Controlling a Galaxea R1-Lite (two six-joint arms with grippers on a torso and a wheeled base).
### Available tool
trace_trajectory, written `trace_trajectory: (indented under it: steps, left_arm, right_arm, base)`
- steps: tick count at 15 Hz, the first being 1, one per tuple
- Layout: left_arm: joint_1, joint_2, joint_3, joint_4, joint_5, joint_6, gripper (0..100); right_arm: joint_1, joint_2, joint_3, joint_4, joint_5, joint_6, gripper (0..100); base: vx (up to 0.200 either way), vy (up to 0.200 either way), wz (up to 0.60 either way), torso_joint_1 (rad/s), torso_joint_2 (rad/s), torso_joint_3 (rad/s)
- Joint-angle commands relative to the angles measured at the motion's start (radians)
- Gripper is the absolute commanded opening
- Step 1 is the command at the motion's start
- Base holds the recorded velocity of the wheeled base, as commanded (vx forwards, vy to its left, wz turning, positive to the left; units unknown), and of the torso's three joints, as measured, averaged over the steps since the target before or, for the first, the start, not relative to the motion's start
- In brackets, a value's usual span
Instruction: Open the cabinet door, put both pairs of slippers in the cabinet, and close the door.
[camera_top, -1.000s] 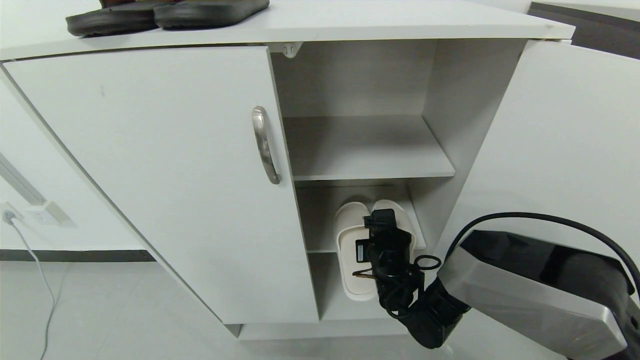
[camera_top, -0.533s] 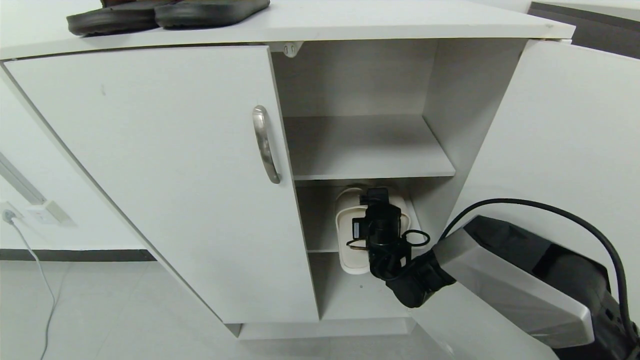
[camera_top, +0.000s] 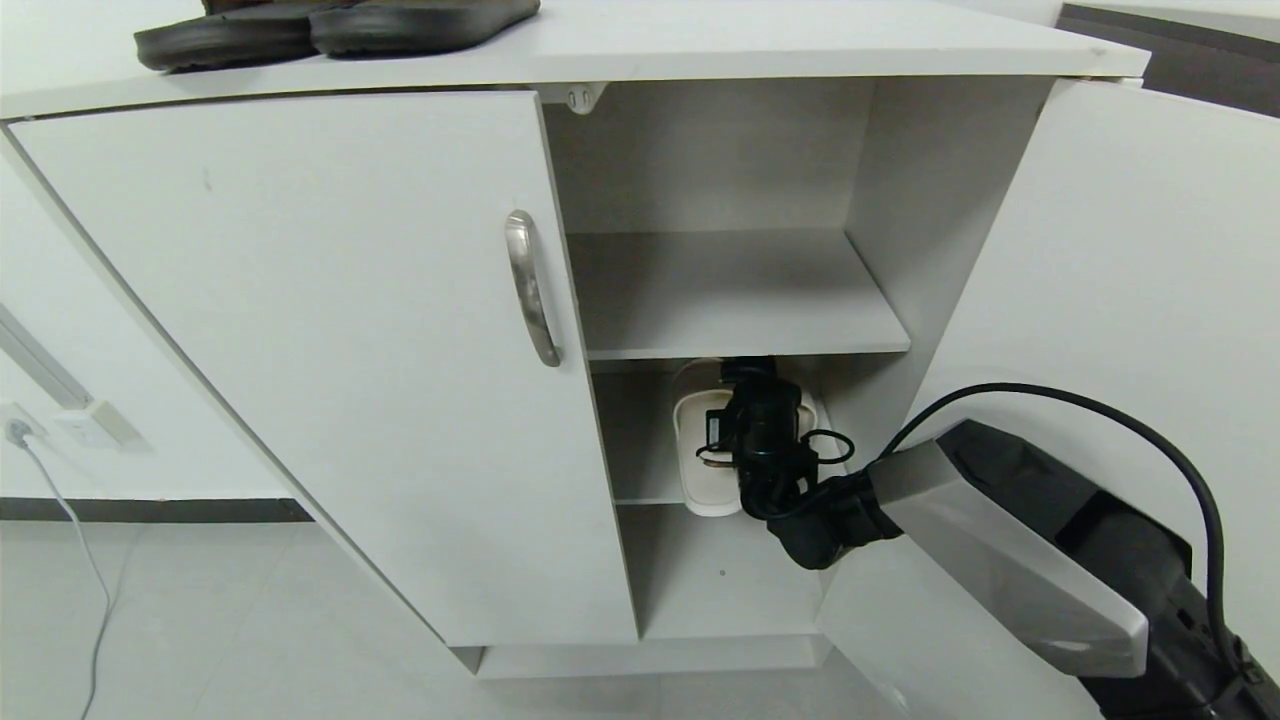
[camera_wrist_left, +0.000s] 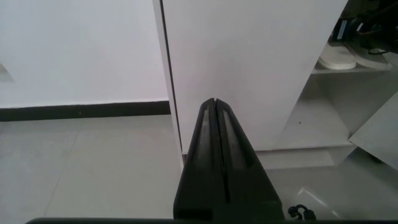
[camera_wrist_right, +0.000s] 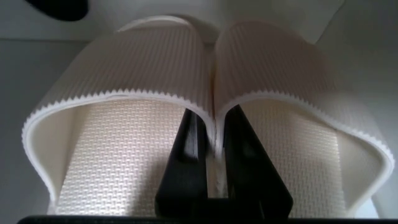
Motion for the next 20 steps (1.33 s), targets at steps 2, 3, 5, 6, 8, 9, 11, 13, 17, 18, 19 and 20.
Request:
trace_trajectory:
  steps: [2, 3, 5, 6, 8, 9, 11, 13, 17, 18, 19, 20]
  left_arm:
    - [0.000, 0.001, 0.000, 0.000, 0.000, 0.000, 0]
    - [0.000, 0.001, 0.000, 0.000, 0.000, 0.000, 0]
    - [0.000, 0.001, 0.000, 0.000, 0.000, 0.000, 0]
    - [0.000, 0.001, 0.000, 0.000, 0.000, 0.000, 0]
    - [0.000, 0.001, 0.000, 0.000, 0.003, -0.001, 0]
    - [0.000, 0.001, 0.000, 0.000, 0.003, -0.001, 0]
    - [0.000, 0.001, 0.000, 0.000, 0.003, -0.001, 0]
    - [0.000, 0.001, 0.000, 0.000, 0.003, -0.003, 0]
    - [0.000, 0.001, 0.000, 0.000, 0.002, -0.004, 0]
    - [0.000, 0.001, 0.000, 0.000, 0.002, -0.010, 0]
    - [0.000, 0.001, 0.000, 0.000, 0.002, -0.015, 0]
    - [0.000, 0.001, 0.000, 0.000, 0.002, -0.015, 0]
  right_arm:
    - [-0.004, 0.022, -0.029, 0.019, 0.000, 0.001, 0]
    - [-0.004, 0.023, -0.031, 0.019, 0.000, 0.001, 0]
    - [-0.004, 0.032, -0.036, 0.022, 0.000, 0.001, 0]
    - [-0.004, 0.034, -0.036, 0.022, 0.000, 0.001, 0]
    - [-0.004, 0.041, -0.036, 0.022, 0.000, 0.001, 0]
    - [-0.004, 0.046, -0.036, 0.022, 0.000, 0.001, 0]
    - [-0.004, 0.048, -0.036, 0.022, 0.000, 0.002, 0]
    - [-0.004, 0.049, -0.036, 0.022, 0.000, 0.002, 100]
    - [-0.004, 0.041, -0.008, 0.019, -0.002, 0.004, 100]
    - [-0.002, 0.035, 0.004, 0.016, -0.002, 0.004, 100]
    - [0.002, 0.017, 0.029, 0.010, -0.003, 0.004, 100]
    - [0.007, -0.008, 0.064, 0.004, -0.005, 0.005, 100]
  base:
    - [0.000, 0.000, 0.00, 0.000, 0.00, 0.000]
    - [0.000, 0.000, 0.00, 0.000, 0.00, 0.000]
    - [0.000, 0.000, 0.00, 0.000, 0.00, 0.000]
    - [0.000, 0.000, 0.00, 0.000, 0.00, 0.000]
    - [0.000, 0.000, 0.00, 0.000, 0.00, 0.000]
    - [0.000, 0.000, 0.00, 0.000, 0.00, 0.000]
    - [0.000, 0.000, 0.00, 0.000, 0.00, 0.000]
    - [0.000, 0.000, 0.00, 0.000, 0.00, 0.000]
    - [0.000, 0.000, 0.00, 0.000, 0.00, 0.000]
    - [0.000, 0.000, 0.00, 0.000, 0.00, 0.000]
    - [0.000, 0.000, 0.00, 0.000, 0.00, 0.000]
    - [0.000, 0.000, 0.00, 0.000, 0.00, 0.000]
